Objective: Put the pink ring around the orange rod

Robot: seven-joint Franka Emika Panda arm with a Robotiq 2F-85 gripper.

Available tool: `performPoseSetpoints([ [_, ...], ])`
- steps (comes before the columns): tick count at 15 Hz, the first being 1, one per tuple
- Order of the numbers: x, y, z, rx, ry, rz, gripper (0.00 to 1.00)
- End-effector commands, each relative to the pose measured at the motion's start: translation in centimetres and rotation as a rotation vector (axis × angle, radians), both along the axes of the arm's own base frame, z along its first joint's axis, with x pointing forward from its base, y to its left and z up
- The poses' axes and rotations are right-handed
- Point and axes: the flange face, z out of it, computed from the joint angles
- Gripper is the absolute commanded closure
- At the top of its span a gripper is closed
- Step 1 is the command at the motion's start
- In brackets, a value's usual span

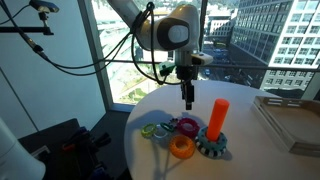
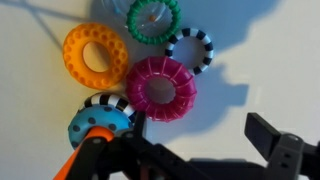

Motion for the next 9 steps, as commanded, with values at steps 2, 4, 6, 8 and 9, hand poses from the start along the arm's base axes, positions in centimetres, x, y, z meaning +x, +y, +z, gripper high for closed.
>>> performPoseSetpoints([
  [2,1.5,-0.3,-3.2,0.033,-0.001,0.017,0.00],
  [4,1.7,-0.5,-4.4,0.055,0.010,0.016,0.00],
  [6,1.8,-0.7,-5.3,0.071,0.020,0.018,0.00],
  [8,2.0,-1.0,-5.9,0.079,0.027,0.019,0.00],
  [9,2.0,-1.1,-6.2,0.082,0.028,0.017,0.00],
])
